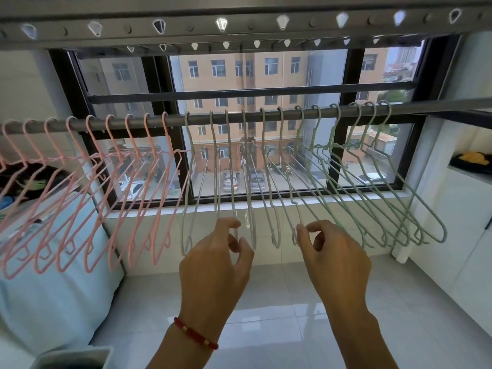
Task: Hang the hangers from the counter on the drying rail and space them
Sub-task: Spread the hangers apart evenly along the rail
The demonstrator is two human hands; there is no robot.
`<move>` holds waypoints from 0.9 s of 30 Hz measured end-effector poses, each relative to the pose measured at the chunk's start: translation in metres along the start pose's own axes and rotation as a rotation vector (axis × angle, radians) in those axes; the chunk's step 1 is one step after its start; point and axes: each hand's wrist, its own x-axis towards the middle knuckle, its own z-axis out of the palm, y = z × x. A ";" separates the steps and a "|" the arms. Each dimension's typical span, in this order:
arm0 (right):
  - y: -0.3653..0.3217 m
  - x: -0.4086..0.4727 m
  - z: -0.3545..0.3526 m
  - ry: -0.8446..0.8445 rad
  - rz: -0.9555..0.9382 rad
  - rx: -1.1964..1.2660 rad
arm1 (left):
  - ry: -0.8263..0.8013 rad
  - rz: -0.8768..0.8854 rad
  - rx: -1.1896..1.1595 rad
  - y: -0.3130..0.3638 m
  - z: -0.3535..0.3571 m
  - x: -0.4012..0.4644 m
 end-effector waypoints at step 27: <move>0.019 0.004 -0.012 0.057 0.099 -0.062 | -0.009 0.004 -0.013 0.013 0.005 -0.004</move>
